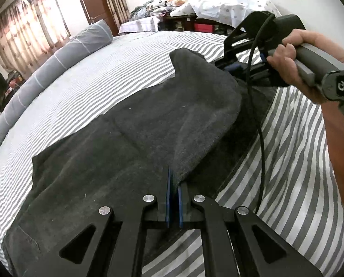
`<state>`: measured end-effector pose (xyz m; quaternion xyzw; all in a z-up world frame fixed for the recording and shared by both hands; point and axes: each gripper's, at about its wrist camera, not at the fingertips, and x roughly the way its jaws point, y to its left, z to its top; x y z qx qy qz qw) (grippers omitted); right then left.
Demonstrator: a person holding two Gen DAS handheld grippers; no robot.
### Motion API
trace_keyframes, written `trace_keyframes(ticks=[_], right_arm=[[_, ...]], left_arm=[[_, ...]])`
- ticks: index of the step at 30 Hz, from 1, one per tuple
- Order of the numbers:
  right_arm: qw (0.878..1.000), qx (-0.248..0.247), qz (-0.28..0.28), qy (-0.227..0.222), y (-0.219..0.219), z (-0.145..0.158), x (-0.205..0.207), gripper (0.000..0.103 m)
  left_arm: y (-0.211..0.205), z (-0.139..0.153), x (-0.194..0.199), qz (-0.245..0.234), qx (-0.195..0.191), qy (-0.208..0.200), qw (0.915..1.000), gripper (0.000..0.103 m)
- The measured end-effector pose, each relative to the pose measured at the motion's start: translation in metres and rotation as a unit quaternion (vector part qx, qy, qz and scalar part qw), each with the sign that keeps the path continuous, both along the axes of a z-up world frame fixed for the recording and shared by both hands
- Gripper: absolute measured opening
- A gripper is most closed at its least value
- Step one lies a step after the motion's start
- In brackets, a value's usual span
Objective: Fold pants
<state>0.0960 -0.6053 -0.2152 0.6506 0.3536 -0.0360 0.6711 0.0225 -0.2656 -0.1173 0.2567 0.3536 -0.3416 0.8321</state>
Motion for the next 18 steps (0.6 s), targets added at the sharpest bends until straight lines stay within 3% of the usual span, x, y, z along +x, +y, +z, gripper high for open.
trace_keyframes(ticks=[6, 8, 11, 14, 18], right_arm=[[0.990, -0.111, -0.043, -0.077, -0.018, 0.054, -0.041, 0.007], [0.981, -0.177, -0.047, -0.056, -0.014, 0.063, -0.063, 0.007], [0.973, -0.230, -0.035, -0.006, -0.012, 0.049, -0.079, 0.007], [0.974, -0.221, -0.025, 0.034, -0.017, 0.021, -0.083, 0.007], [0.971, -0.235, -0.024, 0.034, -0.017, 0.031, -0.079, 0.006]], left_arm=[[-0.003, 0.002, -0.005, -0.021, 0.001, -0.005, 0.9998, 0.005], [-0.007, -0.003, -0.008, -0.038, 0.014, -0.005, 0.9992, 0.005], [-0.012, -0.015, -0.012, -0.062, 0.043, -0.007, 0.9971, 0.005], [-0.015, -0.027, -0.016, -0.080, 0.071, -0.016, 0.9941, 0.005], [-0.016, -0.028, -0.019, -0.082, 0.071, -0.013, 0.9940, 0.005]])
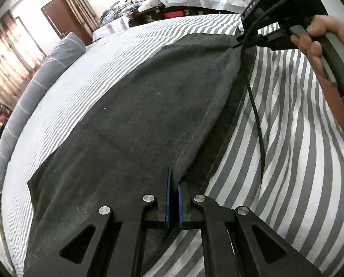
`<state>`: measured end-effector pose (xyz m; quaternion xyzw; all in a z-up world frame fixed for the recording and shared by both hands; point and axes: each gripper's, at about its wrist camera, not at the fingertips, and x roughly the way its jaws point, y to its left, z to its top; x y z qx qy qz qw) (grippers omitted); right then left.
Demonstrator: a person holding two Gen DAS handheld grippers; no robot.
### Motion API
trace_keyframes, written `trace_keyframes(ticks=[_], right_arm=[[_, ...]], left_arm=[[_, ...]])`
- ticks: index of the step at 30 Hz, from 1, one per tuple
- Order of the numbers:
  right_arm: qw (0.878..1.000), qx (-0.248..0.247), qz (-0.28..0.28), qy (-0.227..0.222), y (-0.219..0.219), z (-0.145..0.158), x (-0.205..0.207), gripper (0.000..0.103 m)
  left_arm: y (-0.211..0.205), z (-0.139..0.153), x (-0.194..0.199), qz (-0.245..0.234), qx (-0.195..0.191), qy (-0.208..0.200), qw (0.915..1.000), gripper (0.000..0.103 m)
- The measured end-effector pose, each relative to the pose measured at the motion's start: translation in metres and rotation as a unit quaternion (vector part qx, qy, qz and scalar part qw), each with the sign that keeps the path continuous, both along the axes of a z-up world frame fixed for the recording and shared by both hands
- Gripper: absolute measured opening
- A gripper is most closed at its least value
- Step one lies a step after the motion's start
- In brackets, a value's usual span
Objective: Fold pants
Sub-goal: 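Open both tools and lift them off the folded jeans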
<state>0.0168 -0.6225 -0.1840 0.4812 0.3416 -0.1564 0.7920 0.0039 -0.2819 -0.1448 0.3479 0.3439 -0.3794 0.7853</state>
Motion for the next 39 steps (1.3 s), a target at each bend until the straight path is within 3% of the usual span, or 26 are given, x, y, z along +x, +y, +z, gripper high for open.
trace_keyframes(ticks=[4, 7, 13, 15, 16, 18, 19, 22, 23, 26, 29, 31, 35, 39], right_arm=[[0.998, -0.068, 0.007, 0.000, 0.012, 0.028, 0.007, 0.005], [0.995, -0.095, 0.006, 0.014, 0.017, 0.028, 0.003, 0.005], [0.994, -0.086, 0.004, 0.061, 0.014, -0.003, -0.007, 0.003], [0.996, -0.069, -0.001, 0.063, 0.010, 0.001, -0.008, 0.009], [0.996, -0.065, -0.002, 0.067, 0.009, 0.005, -0.009, 0.014], [0.995, -0.070, -0.016, 0.075, 0.007, 0.018, -0.016, 0.038], [0.994, -0.079, -0.022, 0.075, 0.007, 0.024, -0.020, 0.042], [0.991, -0.110, -0.025, 0.071, 0.012, 0.053, -0.031, 0.042], [0.991, -0.117, -0.020, 0.063, 0.016, 0.062, -0.033, 0.043], [0.989, -0.138, 0.033, 0.044, 0.033, 0.085, -0.019, 0.043], [0.975, -0.172, 0.139, 0.020, 0.079, 0.109, 0.025, 0.043], [0.963, -0.184, 0.197, 0.009, 0.109, 0.119, 0.056, 0.043], [0.925, -0.193, 0.328, -0.005, 0.194, 0.127, 0.135, 0.043], [0.880, -0.189, 0.436, -0.001, 0.278, 0.112, 0.215, 0.043]], left_arm=[[0.007, 0.016, 0.000, -0.004, -0.035, 0.025, 0.9990, 0.005], [0.007, 0.019, -0.003, -0.012, -0.038, 0.033, 0.9987, 0.005], [-0.001, -0.006, 0.002, -0.009, -0.007, 0.039, 0.9992, 0.007], [-0.003, -0.005, 0.003, -0.006, -0.006, 0.040, 0.9992, 0.009], [-0.002, -0.003, 0.004, -0.003, -0.006, 0.048, 0.9988, 0.013], [0.000, 0.003, 0.007, 0.008, -0.016, 0.071, 0.9973, 0.022], [0.004, 0.009, 0.007, 0.016, -0.023, 0.079, 0.9965, 0.029], [0.030, 0.027, 0.010, 0.041, -0.054, 0.097, 0.9930, 0.043], [0.040, 0.034, 0.013, 0.052, -0.062, 0.101, 0.9916, 0.044], [0.086, 0.052, 0.026, 0.109, -0.095, 0.104, 0.9841, 0.050], [0.128, 0.059, 0.050, 0.181, -0.105, 0.086, 0.9740, 0.055], [0.160, 0.057, 0.071, 0.240, -0.104, 0.081, 0.9616, 0.055], [0.217, 0.047, 0.103, 0.335, -0.102, 0.069, 0.9340, 0.056], [0.254, 0.022, 0.117, 0.388, -0.069, 0.059, 0.9174, 0.056]])
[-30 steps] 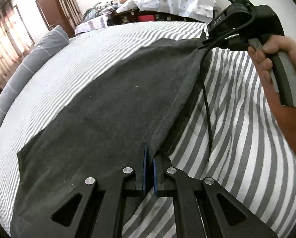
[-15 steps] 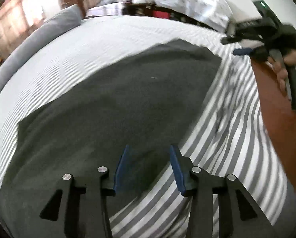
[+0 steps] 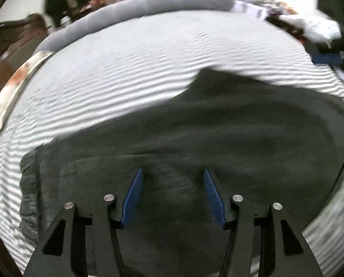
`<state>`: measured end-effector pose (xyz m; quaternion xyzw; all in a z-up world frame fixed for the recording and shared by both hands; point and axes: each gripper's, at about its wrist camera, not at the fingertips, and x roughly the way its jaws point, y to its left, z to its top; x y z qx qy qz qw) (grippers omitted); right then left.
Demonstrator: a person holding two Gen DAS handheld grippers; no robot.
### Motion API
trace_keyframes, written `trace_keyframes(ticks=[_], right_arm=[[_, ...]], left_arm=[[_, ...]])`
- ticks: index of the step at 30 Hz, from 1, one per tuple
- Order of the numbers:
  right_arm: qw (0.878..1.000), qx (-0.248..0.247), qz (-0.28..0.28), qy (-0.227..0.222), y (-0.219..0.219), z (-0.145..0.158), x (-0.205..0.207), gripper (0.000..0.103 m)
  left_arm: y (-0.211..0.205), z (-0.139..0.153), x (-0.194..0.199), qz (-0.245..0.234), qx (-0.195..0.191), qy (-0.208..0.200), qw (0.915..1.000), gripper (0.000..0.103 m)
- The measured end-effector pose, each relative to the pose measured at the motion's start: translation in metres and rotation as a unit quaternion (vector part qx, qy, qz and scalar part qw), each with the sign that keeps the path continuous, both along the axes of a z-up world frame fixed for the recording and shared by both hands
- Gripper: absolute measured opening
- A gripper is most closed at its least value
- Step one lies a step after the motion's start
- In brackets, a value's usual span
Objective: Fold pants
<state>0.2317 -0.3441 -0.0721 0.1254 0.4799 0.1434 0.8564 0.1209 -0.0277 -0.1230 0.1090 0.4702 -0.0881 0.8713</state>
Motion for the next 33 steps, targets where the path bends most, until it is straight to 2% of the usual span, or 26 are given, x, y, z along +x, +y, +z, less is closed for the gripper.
trace_keyframes(ticks=[4, 10, 11, 13, 14, 18, 26, 28, 31, 33], right_arm=[[0.997, -0.003, 0.060, 0.041, 0.062, -0.028, 0.051, 0.043], [0.988, -0.012, 0.123, 0.097, 0.120, -0.068, 0.080, 0.043], [0.986, -0.014, 0.131, 0.102, 0.124, -0.071, 0.079, 0.040], [0.984, -0.025, 0.152, 0.088, 0.136, -0.072, 0.075, 0.012], [0.984, -0.030, 0.157, 0.083, 0.141, -0.071, 0.073, 0.007], [0.987, -0.050, 0.146, 0.037, 0.142, -0.060, 0.071, 0.004], [0.991, -0.072, 0.104, 0.031, 0.144, -0.081, 0.086, 0.003], [0.992, -0.075, 0.094, 0.026, 0.144, -0.081, 0.087, 0.004], [0.994, -0.078, 0.081, 0.019, 0.144, -0.069, 0.082, 0.016], [0.996, -0.058, 0.064, 0.005, 0.136, -0.053, 0.069, 0.030]], left_arm=[[0.026, -0.011, -0.007, 0.001, -0.019, -0.015, 0.9997, 0.063], [0.037, -0.019, -0.013, 0.008, -0.032, -0.025, 0.9991, 0.066], [0.039, -0.019, -0.014, 0.009, -0.034, -0.026, 0.9990, 0.066], [0.041, -0.016, -0.014, 0.011, -0.035, -0.030, 0.9989, 0.066], [0.042, -0.015, -0.016, 0.017, -0.034, -0.034, 0.9987, 0.066], [0.056, -0.005, -0.018, 0.047, -0.037, -0.047, 0.9971, 0.066], [0.072, -0.012, -0.015, 0.083, -0.008, -0.033, 0.9959, 0.068], [0.074, -0.016, -0.016, 0.094, 0.007, -0.038, 0.9949, 0.080], [0.078, -0.015, -0.012, 0.106, -0.002, -0.026, 0.9941, 0.082], [0.079, -0.011, -0.012, 0.109, 0.006, -0.028, 0.9936, 0.082]])
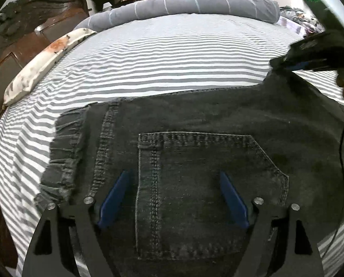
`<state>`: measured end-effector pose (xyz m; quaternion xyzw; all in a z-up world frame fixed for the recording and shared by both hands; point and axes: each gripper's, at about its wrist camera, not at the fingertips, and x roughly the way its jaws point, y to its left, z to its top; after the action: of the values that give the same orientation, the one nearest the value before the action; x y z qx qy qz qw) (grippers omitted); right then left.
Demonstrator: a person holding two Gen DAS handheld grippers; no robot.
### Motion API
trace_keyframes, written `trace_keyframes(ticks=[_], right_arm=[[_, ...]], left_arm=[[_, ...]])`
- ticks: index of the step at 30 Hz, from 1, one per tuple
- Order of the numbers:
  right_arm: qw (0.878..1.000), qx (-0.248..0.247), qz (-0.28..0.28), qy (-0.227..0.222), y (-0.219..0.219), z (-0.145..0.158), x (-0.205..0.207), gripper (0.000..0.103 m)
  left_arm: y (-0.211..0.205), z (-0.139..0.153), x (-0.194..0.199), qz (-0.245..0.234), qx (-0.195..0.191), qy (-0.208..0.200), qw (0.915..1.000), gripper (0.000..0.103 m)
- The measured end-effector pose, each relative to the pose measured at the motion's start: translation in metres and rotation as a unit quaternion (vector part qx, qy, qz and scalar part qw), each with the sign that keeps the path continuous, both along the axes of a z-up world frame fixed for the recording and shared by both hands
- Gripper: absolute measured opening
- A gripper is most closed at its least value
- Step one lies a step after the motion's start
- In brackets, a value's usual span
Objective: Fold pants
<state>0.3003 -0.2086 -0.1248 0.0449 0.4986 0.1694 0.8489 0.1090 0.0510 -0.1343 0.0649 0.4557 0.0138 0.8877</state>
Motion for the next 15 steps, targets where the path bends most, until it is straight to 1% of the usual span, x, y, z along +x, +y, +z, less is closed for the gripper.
trace_keyframes(ticks=[2, 3, 5, 7, 10, 14, 15], right_arm=[[1.000, 0.014, -0.012, -0.016, -0.005, 0.015, -0.021, 0.031], [0.999, 0.033, -0.015, -0.015, -0.010, 0.020, -0.035, 0.031], [0.998, 0.052, -0.022, -0.010, -0.018, 0.023, -0.059, 0.032], [0.997, 0.064, -0.028, 0.010, -0.029, 0.015, -0.086, 0.033], [0.997, 0.060, -0.044, 0.030, -0.048, 0.000, -0.112, 0.033], [0.992, 0.055, -0.104, 0.051, -0.099, -0.023, -0.138, 0.033], [0.990, 0.059, -0.118, 0.052, -0.112, -0.026, -0.143, 0.031]], left_arm=[[-0.002, 0.001, -0.005, -0.003, 0.008, 0.000, 1.0000, 0.082], [-0.002, 0.000, -0.009, -0.005, 0.012, 0.001, 0.9999, 0.082], [-0.003, -0.001, -0.013, -0.007, 0.020, 0.001, 0.9998, 0.082], [-0.001, -0.003, -0.015, -0.004, 0.018, 0.002, 0.9998, 0.082], [0.000, -0.003, -0.015, 0.008, 0.012, 0.008, 0.9999, 0.084], [-0.003, -0.002, -0.014, 0.016, 0.027, 0.012, 0.9994, 0.084], [-0.006, -0.001, -0.015, 0.018, 0.032, 0.016, 0.9992, 0.084]])
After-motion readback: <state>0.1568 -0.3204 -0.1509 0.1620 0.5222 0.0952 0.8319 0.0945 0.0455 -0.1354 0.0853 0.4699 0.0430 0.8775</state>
